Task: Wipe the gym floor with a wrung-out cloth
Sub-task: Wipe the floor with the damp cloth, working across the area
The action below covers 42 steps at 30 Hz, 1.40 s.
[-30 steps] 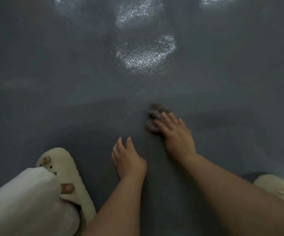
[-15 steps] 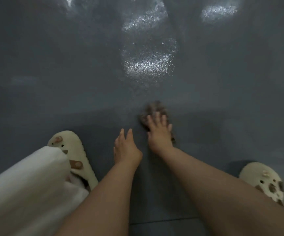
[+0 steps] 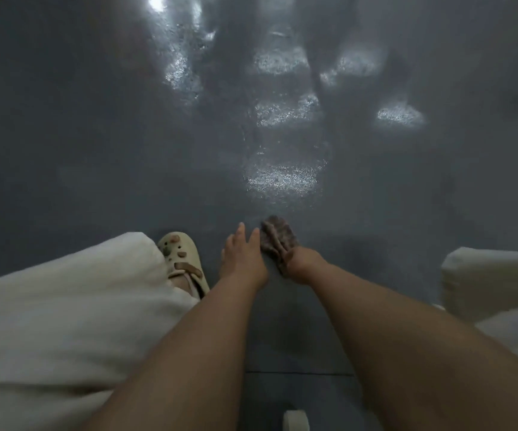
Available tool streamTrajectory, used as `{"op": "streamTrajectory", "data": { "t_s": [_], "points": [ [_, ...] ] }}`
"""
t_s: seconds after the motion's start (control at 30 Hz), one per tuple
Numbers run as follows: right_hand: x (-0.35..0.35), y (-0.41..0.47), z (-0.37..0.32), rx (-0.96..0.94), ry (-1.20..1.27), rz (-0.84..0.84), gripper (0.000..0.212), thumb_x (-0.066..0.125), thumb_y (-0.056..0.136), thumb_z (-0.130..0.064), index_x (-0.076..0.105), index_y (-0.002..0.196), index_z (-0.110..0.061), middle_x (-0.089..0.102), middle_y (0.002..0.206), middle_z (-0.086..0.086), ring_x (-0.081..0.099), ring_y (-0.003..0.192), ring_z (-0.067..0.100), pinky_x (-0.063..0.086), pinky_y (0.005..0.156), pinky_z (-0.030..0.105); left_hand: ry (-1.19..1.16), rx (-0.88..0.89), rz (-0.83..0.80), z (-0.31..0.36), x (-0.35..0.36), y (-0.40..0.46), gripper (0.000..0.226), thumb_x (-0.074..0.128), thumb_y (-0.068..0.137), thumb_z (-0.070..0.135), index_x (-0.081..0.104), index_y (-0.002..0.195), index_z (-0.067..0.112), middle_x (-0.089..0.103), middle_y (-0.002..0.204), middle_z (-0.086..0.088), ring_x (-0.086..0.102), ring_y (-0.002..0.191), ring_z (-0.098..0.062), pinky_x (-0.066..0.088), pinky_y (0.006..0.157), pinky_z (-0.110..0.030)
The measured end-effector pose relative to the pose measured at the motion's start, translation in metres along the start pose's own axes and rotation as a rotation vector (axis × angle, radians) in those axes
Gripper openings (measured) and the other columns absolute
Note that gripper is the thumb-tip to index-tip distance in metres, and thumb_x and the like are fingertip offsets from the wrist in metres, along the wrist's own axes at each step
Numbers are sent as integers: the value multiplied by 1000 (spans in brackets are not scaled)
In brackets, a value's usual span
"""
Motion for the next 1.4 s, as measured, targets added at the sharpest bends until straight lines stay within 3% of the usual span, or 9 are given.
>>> {"op": "streamTrajectory", "data": {
  "t_s": [0.13,0.23,0.33,0.6,0.87,1.03,1.27,1.33,1.4],
  "points": [
    [-14,-17,-9,-17,104,147,44,49,92,-15,46,136,-18,47,138,19,50,120,33,42,89,30,68,24,27,9,-10,-11,78,52,90,10,5,152,22,-10,158,-5,-3,145,-28,3,118,-42],
    [-22,-19,-1,-16,112,227,44,53,90,-27,48,134,-20,62,114,16,60,105,32,41,70,27,118,22,9,19,-10,-10,78,53,90,14,6,151,22,-9,158,-5,-4,145,-28,0,118,-45],
    [-31,-28,12,55,134,160,28,57,90,-25,63,113,-9,66,108,14,62,103,31,47,77,28,140,23,-28,33,-5,-7,79,55,90,22,6,151,21,-8,159,-5,-5,145,-29,-1,118,-46],
    [-40,5,42,156,275,192,27,46,93,-19,63,106,-3,63,113,16,59,106,32,46,81,32,108,59,-122,54,35,50,74,51,94,28,4,152,26,-13,158,-8,-11,144,-36,0,117,-46],
    [-48,86,59,235,202,195,37,47,96,-16,47,133,-12,41,139,10,43,126,26,40,99,36,144,190,-138,54,85,128,64,35,100,27,-4,151,19,-22,154,-18,-15,143,-36,0,117,-48],
    [-48,125,70,264,189,313,38,40,96,-9,46,133,-10,35,145,8,34,131,26,35,102,38,177,112,-154,21,127,154,84,30,95,58,-18,148,15,-37,146,-19,-21,141,-38,-10,115,-46],
    [-70,153,86,366,210,573,41,35,98,-16,45,138,-17,24,155,6,22,140,27,19,115,39,178,275,-86,39,148,146,86,29,77,58,34,138,-2,23,150,-26,24,136,-43,14,111,-54],
    [-78,163,95,417,247,629,40,35,98,-17,46,137,-16,24,155,6,23,139,28,20,114,40,220,384,-91,57,136,176,80,29,83,55,39,141,0,24,151,-22,23,139,-40,13,115,-51],
    [-85,171,102,472,295,667,40,35,98,-17,45,137,-16,25,154,6,24,138,28,21,113,40,314,475,-19,66,113,221,75,27,93,52,14,150,7,-1,158,-17,0,145,-34,-3,116,-46]
  ]
}}
Point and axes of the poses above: each hand's wrist, its own y-axis towards the middle knuckle, its own x-axis out of the palm, z = x × y, the point moved 6 cm from there along y, towards the middle knuckle
